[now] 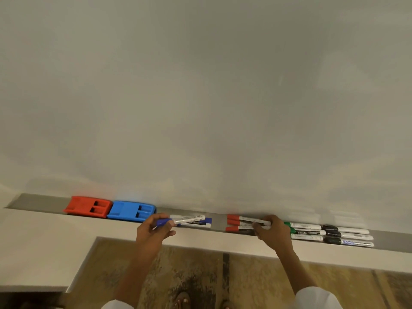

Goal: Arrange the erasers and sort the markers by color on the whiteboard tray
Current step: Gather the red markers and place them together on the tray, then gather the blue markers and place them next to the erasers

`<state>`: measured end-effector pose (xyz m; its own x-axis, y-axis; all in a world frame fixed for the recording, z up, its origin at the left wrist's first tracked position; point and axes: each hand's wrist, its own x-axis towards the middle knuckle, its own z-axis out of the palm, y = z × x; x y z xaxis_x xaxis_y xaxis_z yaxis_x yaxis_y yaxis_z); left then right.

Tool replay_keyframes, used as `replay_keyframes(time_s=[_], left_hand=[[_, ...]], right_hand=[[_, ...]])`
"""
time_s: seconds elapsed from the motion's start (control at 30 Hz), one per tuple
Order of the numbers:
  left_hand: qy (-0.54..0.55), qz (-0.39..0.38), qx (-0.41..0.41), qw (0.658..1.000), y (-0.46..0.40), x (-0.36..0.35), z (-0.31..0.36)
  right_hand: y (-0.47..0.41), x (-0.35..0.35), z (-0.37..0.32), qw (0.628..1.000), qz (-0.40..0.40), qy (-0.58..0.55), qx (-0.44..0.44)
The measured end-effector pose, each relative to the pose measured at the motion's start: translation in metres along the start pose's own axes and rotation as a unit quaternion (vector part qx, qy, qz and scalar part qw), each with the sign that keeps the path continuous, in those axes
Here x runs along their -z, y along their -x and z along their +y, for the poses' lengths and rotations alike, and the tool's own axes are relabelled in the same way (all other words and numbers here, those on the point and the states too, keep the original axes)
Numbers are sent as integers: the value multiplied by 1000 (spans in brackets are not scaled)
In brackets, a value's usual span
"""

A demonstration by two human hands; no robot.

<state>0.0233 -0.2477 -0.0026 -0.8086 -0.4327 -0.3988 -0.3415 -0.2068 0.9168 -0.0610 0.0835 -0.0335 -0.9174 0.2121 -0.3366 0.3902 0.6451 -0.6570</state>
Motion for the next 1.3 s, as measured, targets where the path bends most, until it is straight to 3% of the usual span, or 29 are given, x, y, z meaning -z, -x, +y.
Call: replay_keyframes(time_s=[0.13, 0.27, 0.37, 0.47, 0.63, 0.83, 1.07, 1.3], left_hand=[[41, -1, 12, 999, -5, 2, 2], [121, 7, 25, 992, -9, 13, -1], [204, 11, 41, 978, -11, 25, -4], [274, 10, 62, 960, -15, 32, -4], [331, 13, 81, 940, -22, 32, -3], [349, -27, 106, 931, -28, 17, -4], [368, -74, 106, 921, -35, -2, 3], [306, -96, 99, 942, -45, -4, 6]], right_hand=[[15, 1, -11, 999, 26, 25, -7], [42, -10, -28, 991, 116, 52, 30], [53, -42, -54, 987, 36, 56, 150], [48, -79, -80, 951, -59, 158, 261], [31, -101, -97, 901, -107, 314, 278], [20, -100, -96, 871, -112, 370, 303], [24, -91, -97, 885, -61, 317, 334], [41, -54, -135, 921, 1, 68, 384]])
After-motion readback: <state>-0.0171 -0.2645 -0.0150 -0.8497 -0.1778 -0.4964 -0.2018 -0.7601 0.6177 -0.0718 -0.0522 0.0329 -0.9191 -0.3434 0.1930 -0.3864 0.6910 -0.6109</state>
